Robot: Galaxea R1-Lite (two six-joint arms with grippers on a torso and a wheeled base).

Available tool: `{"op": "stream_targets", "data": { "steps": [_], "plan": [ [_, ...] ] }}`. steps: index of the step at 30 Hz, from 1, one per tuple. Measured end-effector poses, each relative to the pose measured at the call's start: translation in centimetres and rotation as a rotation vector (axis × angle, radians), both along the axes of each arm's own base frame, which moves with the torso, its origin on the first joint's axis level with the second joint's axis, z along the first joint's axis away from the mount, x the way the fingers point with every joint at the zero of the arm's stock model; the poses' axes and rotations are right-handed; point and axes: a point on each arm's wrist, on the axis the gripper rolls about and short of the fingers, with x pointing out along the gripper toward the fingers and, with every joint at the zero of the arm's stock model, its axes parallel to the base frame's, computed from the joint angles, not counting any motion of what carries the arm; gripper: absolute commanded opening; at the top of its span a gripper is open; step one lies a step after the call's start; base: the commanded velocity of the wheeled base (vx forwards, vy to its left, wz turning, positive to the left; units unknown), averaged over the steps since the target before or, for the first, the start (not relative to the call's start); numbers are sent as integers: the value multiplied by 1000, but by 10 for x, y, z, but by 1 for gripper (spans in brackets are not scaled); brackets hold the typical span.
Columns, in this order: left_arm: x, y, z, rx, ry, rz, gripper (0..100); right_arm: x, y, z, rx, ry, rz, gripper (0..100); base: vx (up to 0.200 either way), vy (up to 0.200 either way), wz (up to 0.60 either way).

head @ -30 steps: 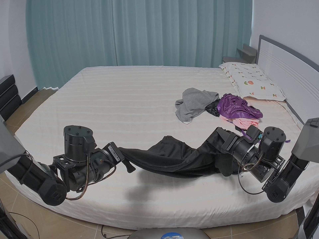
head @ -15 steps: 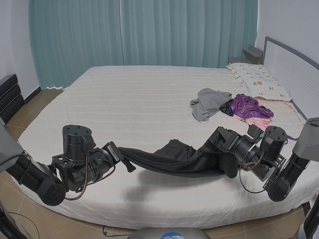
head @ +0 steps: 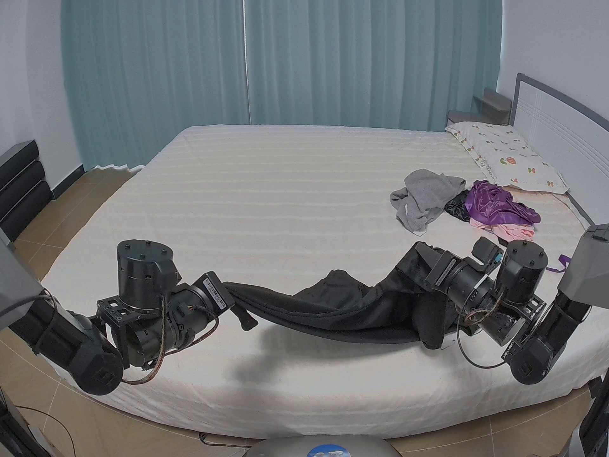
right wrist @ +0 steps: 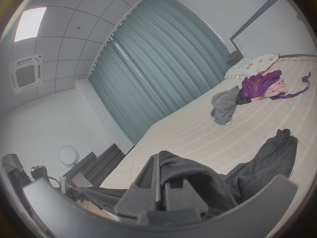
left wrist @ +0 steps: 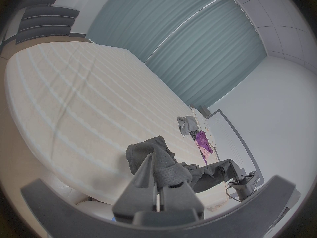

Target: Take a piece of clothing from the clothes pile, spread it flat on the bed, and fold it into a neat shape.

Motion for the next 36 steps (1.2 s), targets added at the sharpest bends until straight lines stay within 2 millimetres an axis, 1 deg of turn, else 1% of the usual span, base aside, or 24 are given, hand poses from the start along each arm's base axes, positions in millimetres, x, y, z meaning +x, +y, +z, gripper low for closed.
{"op": "stream_targets", "data": {
  "steps": [4,9,15,19,27,34,36],
  "plan": [
    [-1,1,0,2,3,0,0,1,3,-1,-5,11,8,0,0,200,0],
    [-2,1,-2,4,7,-1,0,-2,8,-4,-16,44,24,0,0,0,0],
    [-6,3,-5,14,22,-1,0,-10,2,-7,10,51,17,0,0,0,0],
    [-9,5,-8,22,36,-2,0,-17,-1,-12,36,97,15,0,0,0,0],
    [-13,7,-10,32,47,2,0,-24,-2,-14,31,117,14,0,-200,0,0],
    [-24,11,3,62,-4,4,0,-34,0,0,42,78,33,0,-200,0,0],
    [-28,13,8,76,-23,-3,0,-38,-1,6,48,57,39,0,0,0,0]
  ]
}}
